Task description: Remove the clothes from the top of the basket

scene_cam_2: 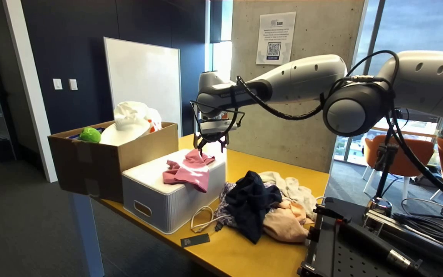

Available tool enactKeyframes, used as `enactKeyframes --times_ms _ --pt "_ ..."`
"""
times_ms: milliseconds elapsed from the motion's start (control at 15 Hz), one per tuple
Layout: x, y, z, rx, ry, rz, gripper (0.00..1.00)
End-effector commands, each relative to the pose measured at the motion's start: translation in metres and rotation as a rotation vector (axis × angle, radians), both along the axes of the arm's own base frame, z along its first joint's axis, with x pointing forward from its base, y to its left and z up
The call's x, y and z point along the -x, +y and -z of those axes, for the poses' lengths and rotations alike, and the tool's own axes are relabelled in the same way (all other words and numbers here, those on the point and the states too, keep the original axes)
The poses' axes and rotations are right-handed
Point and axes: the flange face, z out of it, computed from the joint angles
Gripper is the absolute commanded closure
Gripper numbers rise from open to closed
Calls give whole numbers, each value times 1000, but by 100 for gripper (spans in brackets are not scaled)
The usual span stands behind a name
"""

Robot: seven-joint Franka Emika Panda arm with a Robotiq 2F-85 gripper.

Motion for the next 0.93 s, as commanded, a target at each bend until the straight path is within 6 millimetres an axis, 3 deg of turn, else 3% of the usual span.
enactKeyframes --times_ms 0,267,667,867 --pt "0 0 0 0 2 -1 0" --pt "0 -2 4 -5 -6 2 0" --pt "-7 11 15 18 -63 -29 0" --pt "-8 29 24 18 -52 -49 0"
